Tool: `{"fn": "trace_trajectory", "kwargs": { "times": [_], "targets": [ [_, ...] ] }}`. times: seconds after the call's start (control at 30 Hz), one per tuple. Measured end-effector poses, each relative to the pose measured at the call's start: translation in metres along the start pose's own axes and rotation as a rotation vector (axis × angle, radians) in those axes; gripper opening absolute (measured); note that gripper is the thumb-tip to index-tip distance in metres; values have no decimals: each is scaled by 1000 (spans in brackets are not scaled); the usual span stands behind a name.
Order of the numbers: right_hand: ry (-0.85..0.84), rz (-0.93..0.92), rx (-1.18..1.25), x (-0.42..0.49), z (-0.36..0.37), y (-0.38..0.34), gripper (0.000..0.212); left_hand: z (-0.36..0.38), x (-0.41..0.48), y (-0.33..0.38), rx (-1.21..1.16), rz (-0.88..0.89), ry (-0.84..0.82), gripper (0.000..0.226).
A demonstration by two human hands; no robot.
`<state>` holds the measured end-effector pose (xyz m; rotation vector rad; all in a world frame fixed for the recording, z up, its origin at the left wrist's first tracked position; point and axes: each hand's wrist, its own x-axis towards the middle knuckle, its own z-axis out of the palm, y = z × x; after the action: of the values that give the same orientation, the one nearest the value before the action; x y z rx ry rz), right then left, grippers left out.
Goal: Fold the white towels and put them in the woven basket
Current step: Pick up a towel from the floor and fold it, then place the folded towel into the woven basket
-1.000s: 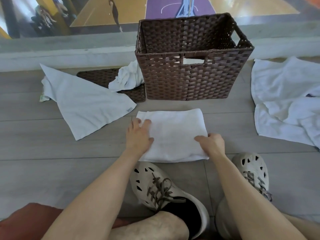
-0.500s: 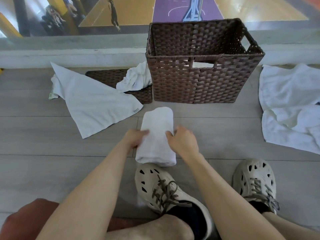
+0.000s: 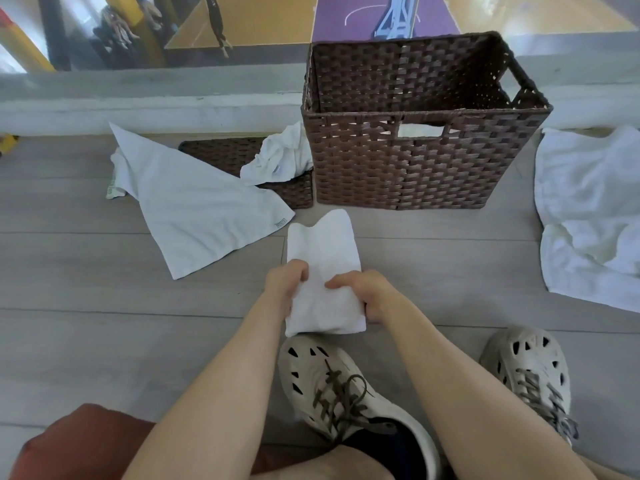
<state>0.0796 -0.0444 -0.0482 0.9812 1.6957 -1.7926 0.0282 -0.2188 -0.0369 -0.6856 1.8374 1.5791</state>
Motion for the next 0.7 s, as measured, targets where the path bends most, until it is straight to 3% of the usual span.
{"fn": "trace_trajectory", "kwargs": {
  "times": [0.07, 0.13, 0.23, 0.3, 0.5, 0.6, 0.7],
  "targets": [
    [-29, -115, -41, -9, -6, -18, 90, -4, -9, 10, -117, 9, -164, 20],
    [-75, -225, -120, -34, -16, -46, 75, -8, -17, 21, -297, 94, -381, 37],
    [-105, -369, -228, -74, -42, -86, 64, -7, -43, 49, -426, 222, -510, 51],
    [-85, -438, -242, -94, -61, -100, 61, 0, -63, 73, -390, 342, -445, 48],
    [-160, -510, -229, -157, -91, -104, 72, 37, -149, 133, -80, 726, 3, 28],
    [-213, -503, -171, -189, -97, -99, 69, 42, -191, 151, 25, 853, 143, 49],
    [-93, -594, -92, -217, -105, -119, 72, 40, -221, 182, 118, 943, 117, 71]
  ]
}}
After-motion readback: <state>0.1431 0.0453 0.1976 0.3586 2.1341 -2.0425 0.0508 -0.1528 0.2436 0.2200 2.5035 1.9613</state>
